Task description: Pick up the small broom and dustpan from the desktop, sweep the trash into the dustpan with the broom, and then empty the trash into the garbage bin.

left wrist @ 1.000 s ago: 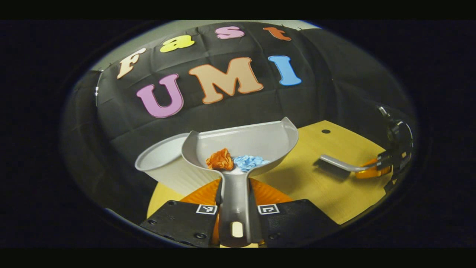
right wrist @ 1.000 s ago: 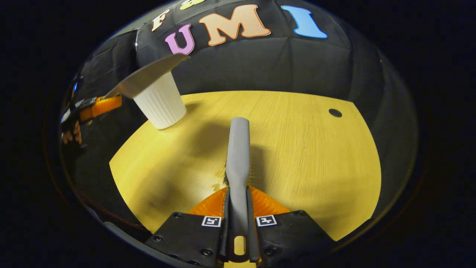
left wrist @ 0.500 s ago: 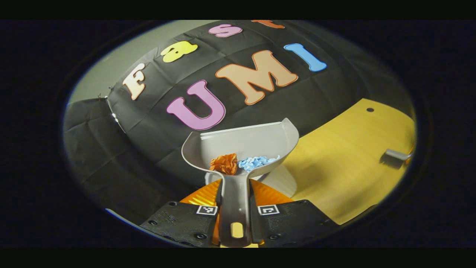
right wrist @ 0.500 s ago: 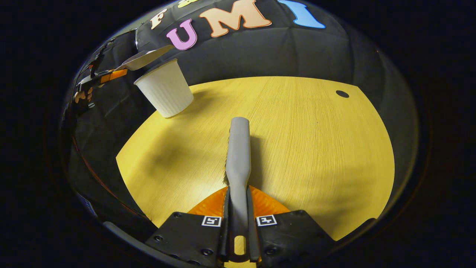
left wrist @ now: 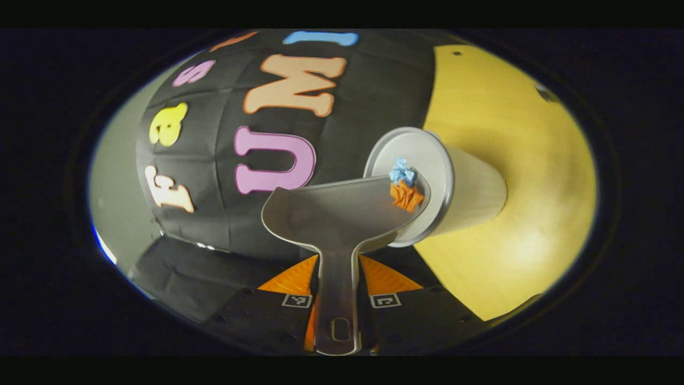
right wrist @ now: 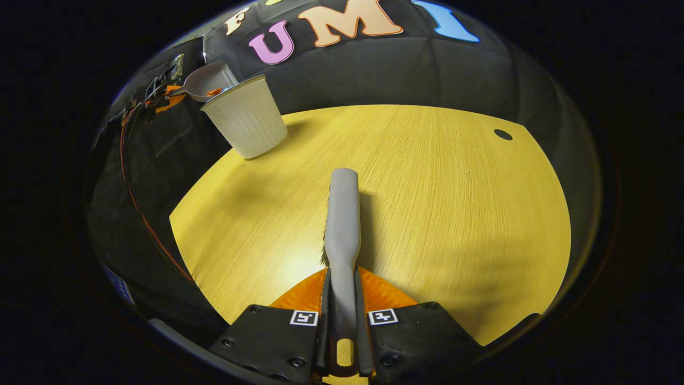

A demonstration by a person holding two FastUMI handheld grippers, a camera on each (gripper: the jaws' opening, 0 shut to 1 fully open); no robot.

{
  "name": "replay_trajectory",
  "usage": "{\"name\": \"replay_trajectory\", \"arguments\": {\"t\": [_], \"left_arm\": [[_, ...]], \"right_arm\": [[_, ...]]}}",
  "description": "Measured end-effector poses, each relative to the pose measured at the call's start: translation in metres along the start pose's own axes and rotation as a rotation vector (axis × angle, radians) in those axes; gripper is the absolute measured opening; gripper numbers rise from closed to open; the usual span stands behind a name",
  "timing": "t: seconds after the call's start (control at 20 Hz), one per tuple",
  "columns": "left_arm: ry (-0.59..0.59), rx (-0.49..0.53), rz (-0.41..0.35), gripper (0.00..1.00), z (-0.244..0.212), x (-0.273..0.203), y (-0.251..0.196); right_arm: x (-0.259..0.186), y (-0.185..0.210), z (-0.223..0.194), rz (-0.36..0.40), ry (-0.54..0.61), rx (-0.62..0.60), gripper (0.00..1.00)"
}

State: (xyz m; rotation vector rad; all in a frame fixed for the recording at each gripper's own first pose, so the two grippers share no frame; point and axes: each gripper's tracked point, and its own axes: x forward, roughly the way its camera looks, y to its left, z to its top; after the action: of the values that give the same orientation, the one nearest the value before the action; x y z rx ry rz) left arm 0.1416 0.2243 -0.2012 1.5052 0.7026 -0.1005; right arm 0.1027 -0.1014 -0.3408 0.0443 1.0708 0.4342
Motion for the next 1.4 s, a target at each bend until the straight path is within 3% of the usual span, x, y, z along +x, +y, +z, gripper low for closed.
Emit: {"name": "replay_trajectory", "arguments": {"t": [0.15,0.3,0.45,0.65,0.95,1.1,1.25,1.4], "left_arm": [[0.012,0.198,0.033,0.27,-0.007,-0.003,0.007],[0.019,0.177,0.022,0.26,-0.01,-0.004,0.007],[0.014,0.0,-0.022,0.24,-0.009,-0.007,-0.004],[-0.017,-0.343,-0.086,0.25,0.005,-0.012,-0.023],[-0.099,-0.787,-0.119,0.24,0.057,-0.04,-0.034],[-0.158,-0.937,-0.172,0.24,0.094,-0.062,-0.055],[-0.218,-1.048,-0.282,0.24,0.146,-0.091,-0.09],[-0.267,-1.097,-0.347,0.25,0.186,-0.114,-0.119]], "right_arm": [[0.0,0.001,0.0,0.002,-0.002,0.001,0.19],[0.001,0.001,0.001,0.002,-0.004,-0.005,0.19],[-0.001,0.001,0.002,0.003,-0.005,-0.005,0.19],[-0.001,0.003,0.002,0.002,-0.005,0.001,0.19],[-0.002,0.006,0.003,0.013,-0.004,0.005,0.19],[-0.003,0.006,0.002,0.016,-0.01,0.015,0.19],[-0.007,0.009,0.003,-0.002,-0.028,0.047,0.19],[-0.011,0.007,0.006,-0.026,-0.039,0.065,0.19]]}}
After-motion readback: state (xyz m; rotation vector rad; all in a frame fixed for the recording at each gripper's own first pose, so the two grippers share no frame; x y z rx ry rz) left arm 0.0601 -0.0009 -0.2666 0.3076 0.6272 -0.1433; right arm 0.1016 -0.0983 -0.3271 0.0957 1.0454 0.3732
